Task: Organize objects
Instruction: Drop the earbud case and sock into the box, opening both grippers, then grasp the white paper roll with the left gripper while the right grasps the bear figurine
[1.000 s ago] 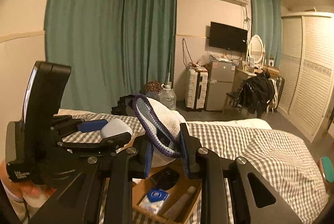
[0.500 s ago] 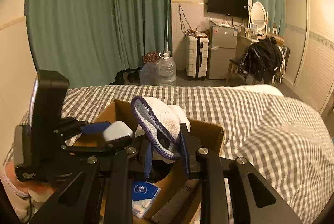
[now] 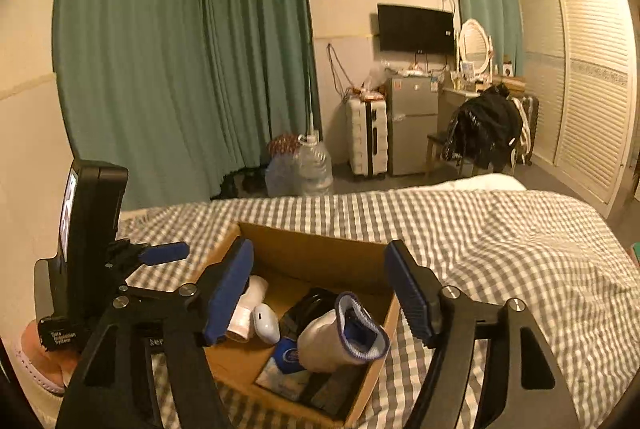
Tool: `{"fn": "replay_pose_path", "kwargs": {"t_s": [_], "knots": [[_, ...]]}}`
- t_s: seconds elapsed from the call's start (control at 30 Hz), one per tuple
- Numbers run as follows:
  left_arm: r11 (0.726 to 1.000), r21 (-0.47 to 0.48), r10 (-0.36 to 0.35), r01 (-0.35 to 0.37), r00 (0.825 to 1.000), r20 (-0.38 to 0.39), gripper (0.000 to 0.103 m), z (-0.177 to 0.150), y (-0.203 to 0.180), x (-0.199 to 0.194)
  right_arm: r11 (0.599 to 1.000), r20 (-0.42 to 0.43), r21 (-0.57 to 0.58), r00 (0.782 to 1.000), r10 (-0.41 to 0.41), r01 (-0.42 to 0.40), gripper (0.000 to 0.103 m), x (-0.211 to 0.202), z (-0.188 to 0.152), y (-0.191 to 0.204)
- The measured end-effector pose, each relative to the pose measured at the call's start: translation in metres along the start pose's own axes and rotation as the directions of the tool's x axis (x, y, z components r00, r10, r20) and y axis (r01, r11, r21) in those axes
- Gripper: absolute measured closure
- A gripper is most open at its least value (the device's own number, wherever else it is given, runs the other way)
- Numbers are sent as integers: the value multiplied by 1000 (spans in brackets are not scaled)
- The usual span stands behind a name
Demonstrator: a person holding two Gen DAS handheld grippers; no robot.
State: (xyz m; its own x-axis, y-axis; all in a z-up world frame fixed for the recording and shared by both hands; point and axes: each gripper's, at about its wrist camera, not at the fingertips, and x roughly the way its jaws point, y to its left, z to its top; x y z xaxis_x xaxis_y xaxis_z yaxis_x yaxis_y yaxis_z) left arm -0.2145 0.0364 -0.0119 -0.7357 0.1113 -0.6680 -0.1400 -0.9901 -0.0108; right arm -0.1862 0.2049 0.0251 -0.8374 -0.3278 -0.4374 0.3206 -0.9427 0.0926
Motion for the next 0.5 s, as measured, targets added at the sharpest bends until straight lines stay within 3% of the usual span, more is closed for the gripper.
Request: {"fn": "replay_pose_path", "kwargs": {"t_s": [0.1, 0.23, 0.5], "knots": [[999, -7, 42, -42, 999, 26, 15, -6, 2, -30, 1000, 10, -22, 1000, -17, 17, 30, -31, 5, 10], [999, -32, 36, -35, 999, 34, 15, -23, -3, -54, 1000, 14, -18, 1000, -17, 17, 25, -71, 0, 22], [999, -4, 47, -47, 999, 2, 15, -85, -12, -79, 997, -86, -52, 994, -60, 56, 25, -107, -53, 45]]}}
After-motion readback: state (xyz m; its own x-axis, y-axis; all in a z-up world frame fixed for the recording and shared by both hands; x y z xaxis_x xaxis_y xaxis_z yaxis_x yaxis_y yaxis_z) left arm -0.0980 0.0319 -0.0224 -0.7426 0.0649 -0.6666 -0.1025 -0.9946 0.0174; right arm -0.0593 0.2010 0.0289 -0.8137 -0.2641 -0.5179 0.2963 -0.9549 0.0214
